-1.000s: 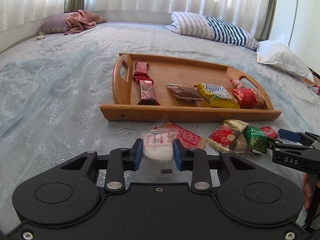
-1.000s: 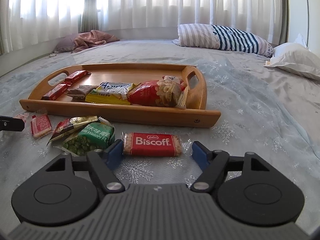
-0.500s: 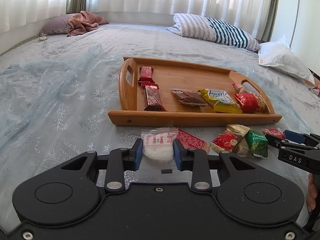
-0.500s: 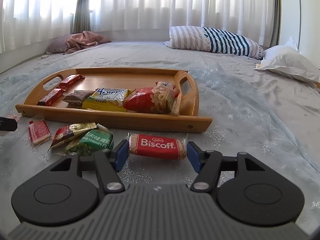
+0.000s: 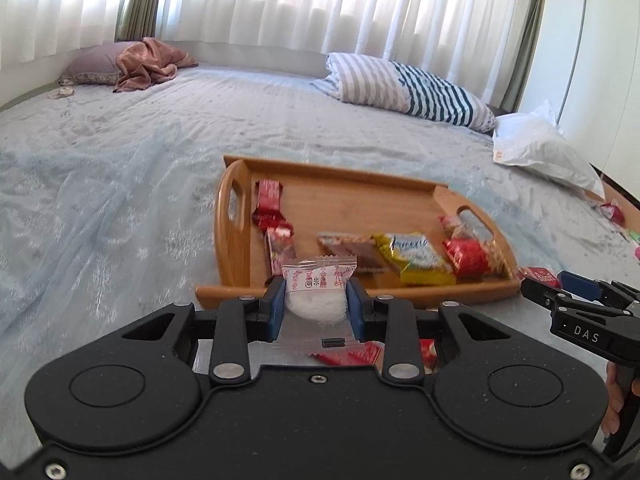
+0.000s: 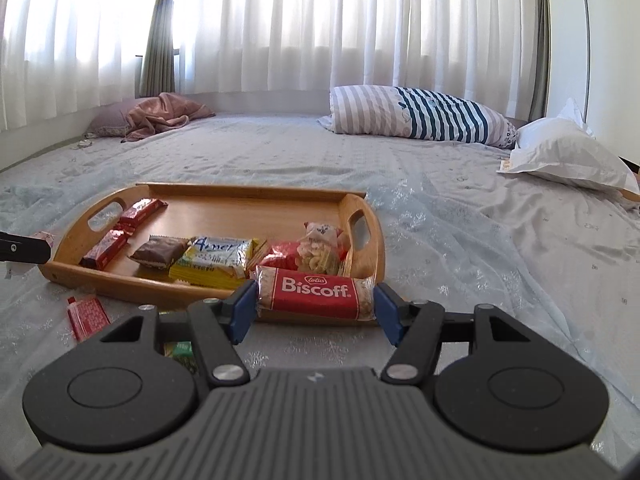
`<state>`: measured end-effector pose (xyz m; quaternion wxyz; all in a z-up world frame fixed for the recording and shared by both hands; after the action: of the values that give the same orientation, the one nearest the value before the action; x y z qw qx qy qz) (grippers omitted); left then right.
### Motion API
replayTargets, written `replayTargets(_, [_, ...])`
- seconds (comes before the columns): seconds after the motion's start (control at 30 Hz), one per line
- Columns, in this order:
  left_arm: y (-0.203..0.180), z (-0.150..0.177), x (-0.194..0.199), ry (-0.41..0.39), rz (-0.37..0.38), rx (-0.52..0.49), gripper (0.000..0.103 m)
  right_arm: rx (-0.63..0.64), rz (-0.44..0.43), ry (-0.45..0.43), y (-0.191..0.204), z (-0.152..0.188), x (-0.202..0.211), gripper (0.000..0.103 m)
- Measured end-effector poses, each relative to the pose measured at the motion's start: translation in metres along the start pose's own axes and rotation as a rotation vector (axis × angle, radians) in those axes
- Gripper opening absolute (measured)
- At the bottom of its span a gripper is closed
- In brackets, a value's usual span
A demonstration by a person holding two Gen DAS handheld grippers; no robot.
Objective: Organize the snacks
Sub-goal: 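Carry the Biscoff biscuit with the right tool while the left tool carries the rice cake onto the tray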
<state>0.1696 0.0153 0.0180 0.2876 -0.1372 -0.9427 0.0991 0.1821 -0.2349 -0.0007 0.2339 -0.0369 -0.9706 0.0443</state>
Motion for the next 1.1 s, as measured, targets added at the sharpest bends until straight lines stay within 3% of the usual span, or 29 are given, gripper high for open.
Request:
replayTargets(0.37, [-0.012, -0.053, -0.024, -0.014, 0.045, -0.010, 0.030, 0.037, -0.029, -0.065, 0.016, -0.051, -0.015, 0.065])
replayTargets(0.57, [-0.009, -0.074, -0.045, -0.002, 0.067, 0.018, 0.030, 0.024, -0.087, -0.027, 0.028, -0.067, -0.040, 0.065])
replayTargets(0.77, [-0.005, -0.095, -0.078, 0.020, 0.067, 0.037, 0.030, -0.023, -0.169, 0.067, 0.031, -0.083, -0.075, 0.065])
replayTargets(1.1, [0.014, -0.100, -0.143, 0.090, -0.002, 0.031, 0.030, 0.025, -0.176, 0.145, 0.053, -0.082, -0.122, 0.065])
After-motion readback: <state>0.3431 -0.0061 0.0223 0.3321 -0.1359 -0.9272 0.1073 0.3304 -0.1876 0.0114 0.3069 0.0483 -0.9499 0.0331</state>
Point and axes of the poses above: each gripper's, at about its wrist camera, not at the fingertips, and x roughly against the way its jaws point, y to its left, z to its underside, the point moved 10 cm from there along -x, roughly the way its jaws point, and after that the axes turned 9 degrees about z, right-handed, at the moved point
